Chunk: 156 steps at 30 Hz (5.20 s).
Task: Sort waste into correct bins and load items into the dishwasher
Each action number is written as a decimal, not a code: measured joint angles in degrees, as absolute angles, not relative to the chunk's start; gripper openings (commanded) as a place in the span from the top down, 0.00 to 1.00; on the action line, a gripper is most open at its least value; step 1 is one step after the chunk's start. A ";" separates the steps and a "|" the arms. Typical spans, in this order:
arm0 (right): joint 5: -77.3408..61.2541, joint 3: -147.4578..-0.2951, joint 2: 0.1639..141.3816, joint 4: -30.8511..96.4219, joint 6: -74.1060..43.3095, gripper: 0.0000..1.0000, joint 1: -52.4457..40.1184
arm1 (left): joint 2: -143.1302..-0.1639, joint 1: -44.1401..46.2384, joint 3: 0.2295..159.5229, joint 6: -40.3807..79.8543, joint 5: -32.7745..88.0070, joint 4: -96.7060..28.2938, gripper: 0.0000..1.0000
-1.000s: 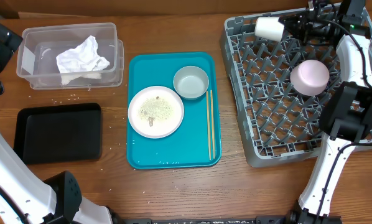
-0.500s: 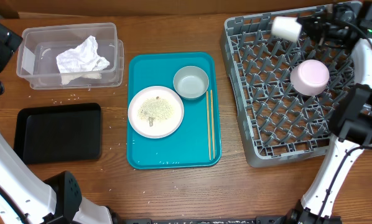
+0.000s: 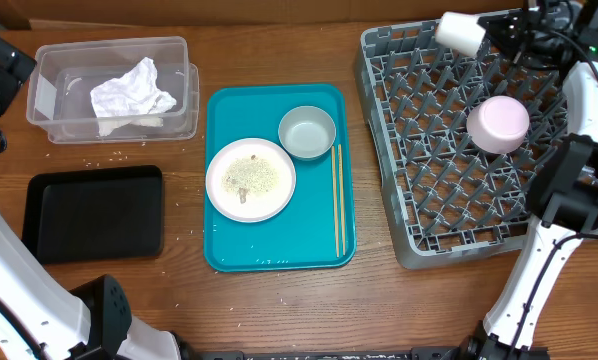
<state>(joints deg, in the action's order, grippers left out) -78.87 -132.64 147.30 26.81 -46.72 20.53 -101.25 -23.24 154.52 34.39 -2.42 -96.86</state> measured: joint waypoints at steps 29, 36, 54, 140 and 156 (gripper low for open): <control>-57.28 -132.29 141.23 53.95 -41.32 0.81 29.15 | -101.25 -23.24 154.52 34.39 -2.44 -96.88 0.00; -44.40 -132.35 126.50 61.23 -33.43 0.70 27.77 | -101.25 -23.24 154.52 34.39 -2.44 -96.88 0.00; -1.15 -132.51 134.52 56.62 -24.18 0.96 0.30 | -101.25 -23.24 154.52 34.39 -2.42 -96.88 0.00; 16.16 -136.29 136.99 64.31 -16.29 0.96 3.84 | -101.25 -23.24 154.52 34.39 -2.42 -96.86 0.00; -4.40 -136.29 131.00 62.00 -12.99 0.93 4.03 | -101.25 -23.24 154.52 34.39 -2.42 -96.86 0.00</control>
